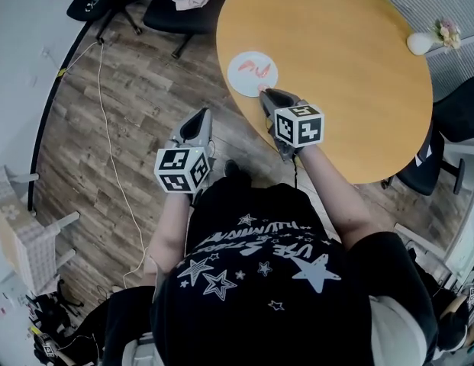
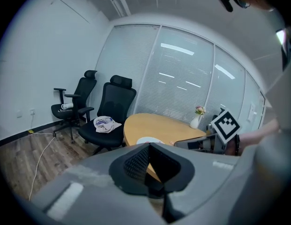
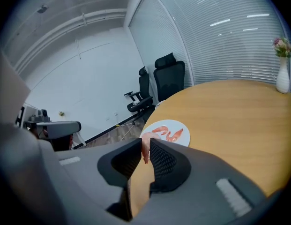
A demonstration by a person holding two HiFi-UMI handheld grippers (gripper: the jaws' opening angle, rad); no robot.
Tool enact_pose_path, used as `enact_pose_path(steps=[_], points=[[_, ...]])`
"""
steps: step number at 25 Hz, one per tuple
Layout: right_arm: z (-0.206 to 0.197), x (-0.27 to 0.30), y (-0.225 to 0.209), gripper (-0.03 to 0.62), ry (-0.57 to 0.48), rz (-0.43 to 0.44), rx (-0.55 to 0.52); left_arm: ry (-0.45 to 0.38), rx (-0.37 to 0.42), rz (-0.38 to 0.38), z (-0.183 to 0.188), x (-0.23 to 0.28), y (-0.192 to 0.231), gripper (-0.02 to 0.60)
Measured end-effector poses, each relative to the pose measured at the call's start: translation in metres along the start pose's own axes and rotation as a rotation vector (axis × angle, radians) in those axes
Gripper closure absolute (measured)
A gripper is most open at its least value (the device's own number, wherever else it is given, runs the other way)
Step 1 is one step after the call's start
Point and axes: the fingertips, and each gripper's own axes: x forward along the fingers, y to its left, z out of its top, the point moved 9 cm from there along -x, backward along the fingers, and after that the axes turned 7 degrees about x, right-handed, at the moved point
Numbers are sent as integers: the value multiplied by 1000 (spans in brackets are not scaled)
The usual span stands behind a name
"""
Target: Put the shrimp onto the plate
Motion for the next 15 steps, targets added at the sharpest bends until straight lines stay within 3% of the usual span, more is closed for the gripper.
enact_pose_path(steps=[15], points=[[-8, 61, 0, 537, 65, -130, -58, 67, -9, -85, -4, 33, 37, 580]])
